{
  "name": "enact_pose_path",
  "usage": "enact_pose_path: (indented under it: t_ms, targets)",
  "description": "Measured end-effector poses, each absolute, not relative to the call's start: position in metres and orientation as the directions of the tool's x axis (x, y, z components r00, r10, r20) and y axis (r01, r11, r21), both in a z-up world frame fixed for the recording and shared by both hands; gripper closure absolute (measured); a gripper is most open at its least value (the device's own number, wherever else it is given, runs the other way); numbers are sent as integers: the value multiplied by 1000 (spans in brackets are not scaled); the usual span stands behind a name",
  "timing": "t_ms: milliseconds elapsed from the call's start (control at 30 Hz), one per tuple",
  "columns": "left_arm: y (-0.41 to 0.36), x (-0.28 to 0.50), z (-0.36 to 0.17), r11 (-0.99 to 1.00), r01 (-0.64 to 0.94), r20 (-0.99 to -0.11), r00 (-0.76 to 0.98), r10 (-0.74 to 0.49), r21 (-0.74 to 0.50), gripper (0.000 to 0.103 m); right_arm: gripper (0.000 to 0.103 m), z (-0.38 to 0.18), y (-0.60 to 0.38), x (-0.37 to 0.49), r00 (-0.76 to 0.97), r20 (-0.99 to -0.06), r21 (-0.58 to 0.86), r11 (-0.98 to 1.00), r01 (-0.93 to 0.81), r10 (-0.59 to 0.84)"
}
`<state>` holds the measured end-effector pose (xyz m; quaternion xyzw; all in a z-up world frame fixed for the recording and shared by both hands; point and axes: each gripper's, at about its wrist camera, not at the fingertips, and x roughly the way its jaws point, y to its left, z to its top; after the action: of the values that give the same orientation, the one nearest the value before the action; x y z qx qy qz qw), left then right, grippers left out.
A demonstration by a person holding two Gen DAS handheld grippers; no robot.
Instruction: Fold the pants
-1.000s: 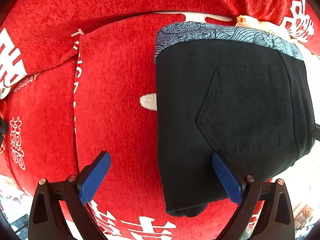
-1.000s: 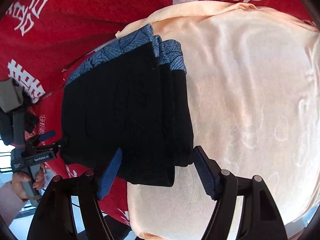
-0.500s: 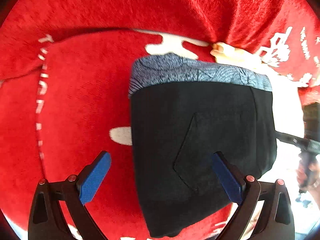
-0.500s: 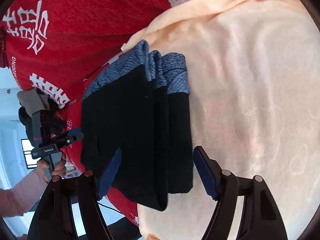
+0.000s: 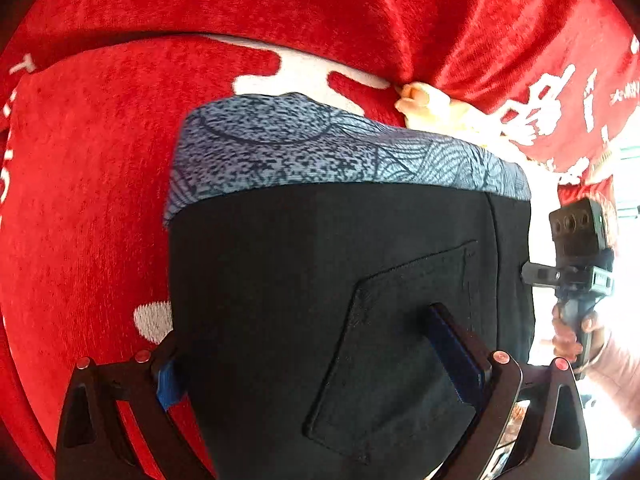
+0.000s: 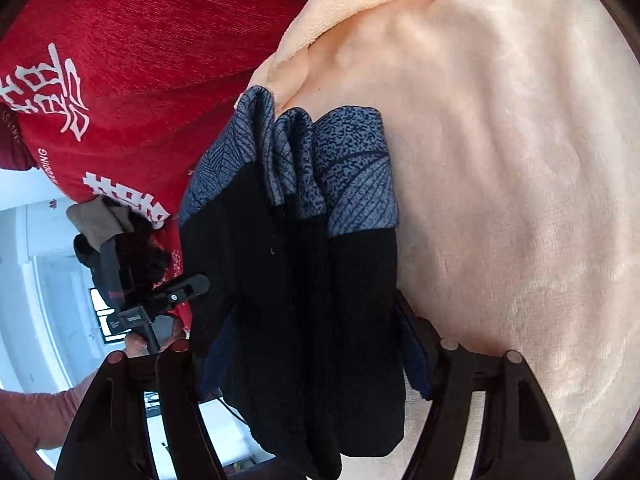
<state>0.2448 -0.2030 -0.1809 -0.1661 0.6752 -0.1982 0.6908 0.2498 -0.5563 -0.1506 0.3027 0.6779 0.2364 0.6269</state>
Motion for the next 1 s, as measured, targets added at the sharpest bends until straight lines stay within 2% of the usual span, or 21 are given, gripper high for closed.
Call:
enact_pose_path:
  t_ms: [67,133,233,300,367,533,767,900,1000]
  targets:
    - [-203,243,-177,870,37,-870,25,-493,-492,9,37,-148,-556,248,-29,-718,689,715,119,696]
    - [-207,241,-169,877,44,-876,47,-480,-478,23,46,-143,-556,249,-33,-717,688,714,128,696]
    - [-210,235,-151,896,59,-893,79,-443,-439,37,53,-130,-551,247,-24,-724,684,722,104,689]
    - [-203,229,-141,893,58,-887,98,-451,-447,40,56,-119,-550,242,-10,-713,696,709,111,701]
    - [-195,222,-129,887,55,-881,104,-462,-459,40,59,-106,-545,236,-2,-696,714,691,115,718]
    - [-163,198,-99,879,65,-870,120,-478,-473,40,59,-75,-515,202,26,-672,739,668,91,740]
    - [-109,156,-78,911,84,-905,115,-411,-403,40,59,-80,-454,147,49,-644,760,632,152,763]
    - [-81,133,-94,927,60,-920,115,-375,-370,40,59,-99,-426,130,26,-659,746,648,152,752]
    - [-65,122,-136,954,19,-949,94,-300,-300,34,59,-123,-410,127,-32,-721,680,715,160,693]
